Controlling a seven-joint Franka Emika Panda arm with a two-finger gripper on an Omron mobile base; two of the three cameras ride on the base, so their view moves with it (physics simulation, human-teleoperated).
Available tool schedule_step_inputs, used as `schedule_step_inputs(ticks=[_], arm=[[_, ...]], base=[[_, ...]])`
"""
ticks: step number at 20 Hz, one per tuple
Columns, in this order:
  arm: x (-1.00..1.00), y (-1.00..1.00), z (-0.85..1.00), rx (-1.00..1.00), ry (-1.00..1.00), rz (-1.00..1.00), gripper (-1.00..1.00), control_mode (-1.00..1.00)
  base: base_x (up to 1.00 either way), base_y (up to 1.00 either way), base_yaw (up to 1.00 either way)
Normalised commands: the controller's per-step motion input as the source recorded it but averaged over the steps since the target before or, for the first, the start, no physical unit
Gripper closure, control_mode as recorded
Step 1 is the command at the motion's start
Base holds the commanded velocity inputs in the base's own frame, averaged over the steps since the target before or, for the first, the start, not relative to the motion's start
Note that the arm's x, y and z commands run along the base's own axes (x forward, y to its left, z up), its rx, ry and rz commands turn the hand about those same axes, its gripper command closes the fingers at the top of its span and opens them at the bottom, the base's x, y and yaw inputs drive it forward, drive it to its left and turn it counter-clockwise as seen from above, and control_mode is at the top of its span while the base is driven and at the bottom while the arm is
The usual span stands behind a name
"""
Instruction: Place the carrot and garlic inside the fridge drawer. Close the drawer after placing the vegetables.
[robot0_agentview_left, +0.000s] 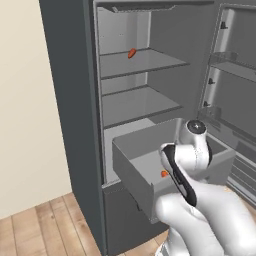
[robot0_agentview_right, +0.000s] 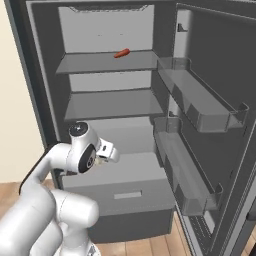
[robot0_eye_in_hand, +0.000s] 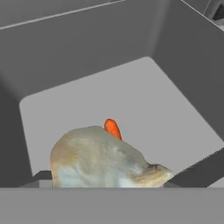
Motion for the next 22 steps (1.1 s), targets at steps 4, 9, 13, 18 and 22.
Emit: schedule_step_inputs(ticks=[4, 9, 13, 18, 22], arm=[[0.73, 0.0, -0.25, 0.0, 0.38, -0.06, 1.0, -1.0], [0.74, 0.0, -0.24, 0.01, 0.41, 0.0, 1.0, -1.0], [0.42, 0.0, -0.42, 0.0, 0.29, 0.0, 1.0, -1.0], [0.02, -0.1, -0.67, 0.01, 0.17, 0.0, 1.0, -1.0], [0.0, -0.1, -0.66, 0.0, 0.14, 0.0, 1.0, -1.0]], base=[[0.0, 0.0, 0.0], [0.0, 0.0, 0.0], [0.0, 0.0, 0.0], [0.0, 0.0, 0.0], [0.0, 0.0, 0.0]])
